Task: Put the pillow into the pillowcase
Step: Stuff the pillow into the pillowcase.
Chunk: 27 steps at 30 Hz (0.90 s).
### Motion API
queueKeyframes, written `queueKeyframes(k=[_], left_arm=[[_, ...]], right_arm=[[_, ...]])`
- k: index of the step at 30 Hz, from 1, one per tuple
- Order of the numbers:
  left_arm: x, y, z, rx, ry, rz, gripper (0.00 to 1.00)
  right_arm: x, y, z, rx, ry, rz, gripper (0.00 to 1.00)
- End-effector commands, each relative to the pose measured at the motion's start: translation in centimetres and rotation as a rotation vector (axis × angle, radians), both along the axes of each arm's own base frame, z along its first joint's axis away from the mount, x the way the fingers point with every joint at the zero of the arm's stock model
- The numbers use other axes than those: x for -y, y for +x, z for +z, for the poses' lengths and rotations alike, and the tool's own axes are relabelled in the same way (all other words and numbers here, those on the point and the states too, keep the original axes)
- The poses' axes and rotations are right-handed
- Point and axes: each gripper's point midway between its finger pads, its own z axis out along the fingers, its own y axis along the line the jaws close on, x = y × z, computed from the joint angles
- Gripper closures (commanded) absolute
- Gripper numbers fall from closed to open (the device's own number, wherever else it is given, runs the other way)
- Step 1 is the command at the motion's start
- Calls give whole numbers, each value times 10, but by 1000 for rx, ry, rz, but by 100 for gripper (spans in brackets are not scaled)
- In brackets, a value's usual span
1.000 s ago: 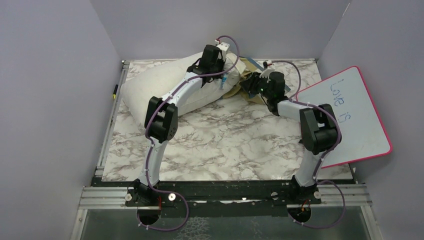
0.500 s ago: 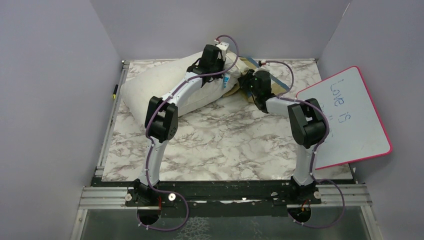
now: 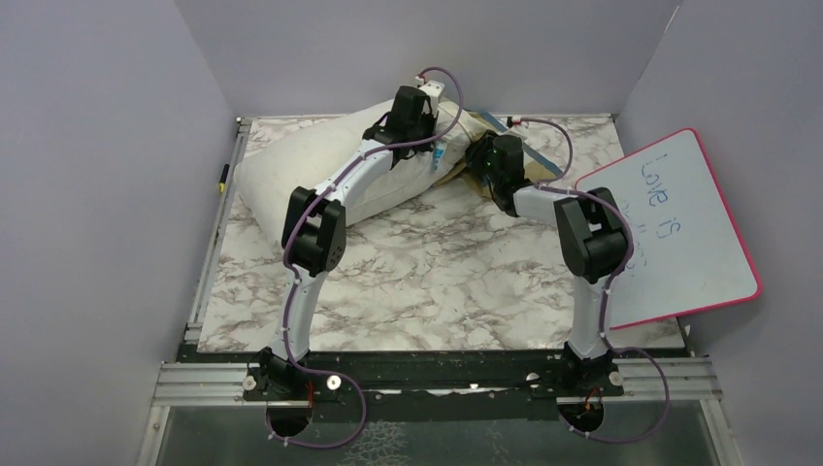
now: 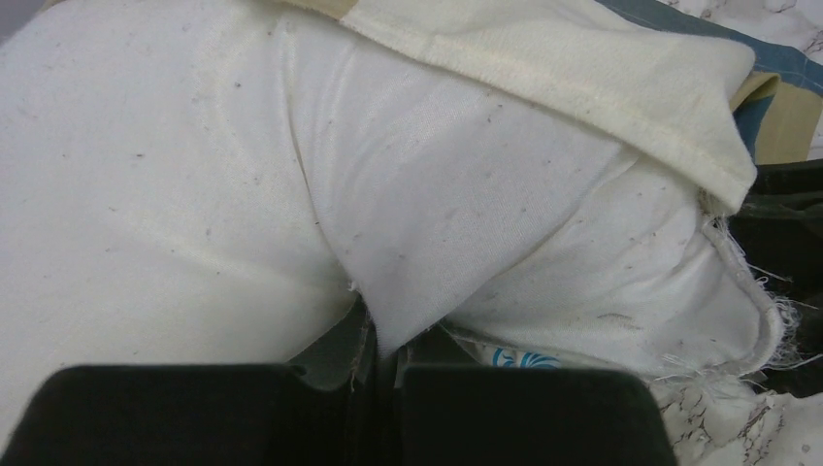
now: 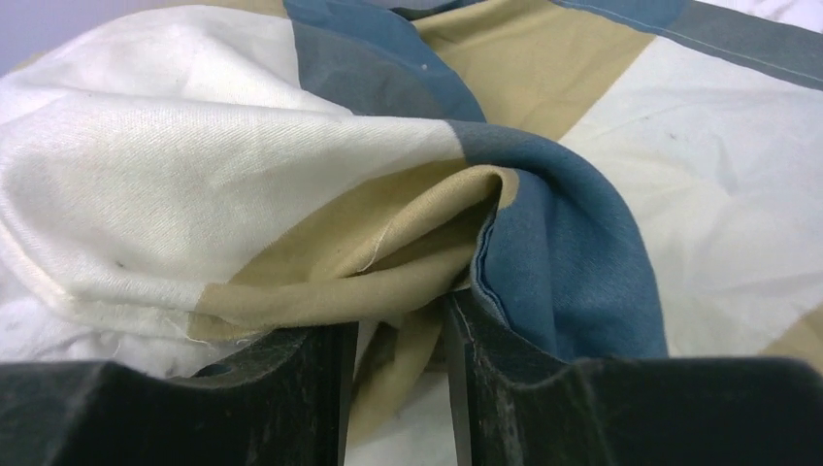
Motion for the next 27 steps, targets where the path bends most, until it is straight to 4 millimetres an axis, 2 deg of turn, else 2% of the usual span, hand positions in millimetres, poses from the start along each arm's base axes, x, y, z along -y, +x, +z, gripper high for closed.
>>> queueKeyframes(k=[1, 2, 4, 5, 7, 9, 12, 15, 17, 21, 24, 27], left_arm=[[-13, 13, -10, -14, -15, 63, 100], [-13, 14, -12, -20, -24, 72, 100], [-10, 14, -17, -38, -47, 89, 100], [-14, 17, -19, -42, -52, 124, 100], [-12, 19, -22, -49, -80, 154, 100], [-12, 22, -22, -38, -93, 179, 100], [-5, 25, -22, -12, -106, 209, 100], [4, 23, -25, -16, -127, 234, 100], [9, 20, -29, -22, -135, 248, 100], [18, 9, -43, -43, -117, 258, 100], [22, 2, -51, -63, -123, 277, 100], [30, -5, -54, -85, -130, 257, 100]], right_arm=[[-5, 28, 6, 74, -5, -3, 58], [-10, 31, 7, 90, -7, 23, 62], [-22, 32, 17, 150, -16, 99, 94], [-30, 30, 25, 182, -23, 151, 99], [-51, 14, 44, 242, -46, 315, 100], [-69, -20, 58, 276, -74, 498, 100], [-79, -78, 69, 302, -83, 690, 100], [-89, -112, 72, 329, -99, 831, 100], [-96, -120, 81, 374, -110, 900, 100], [-111, -127, 116, 484, -128, 1040, 100], [-117, -127, 112, 459, -106, 1085, 100], [-101, -116, 96, 385, -88, 917, 100]])
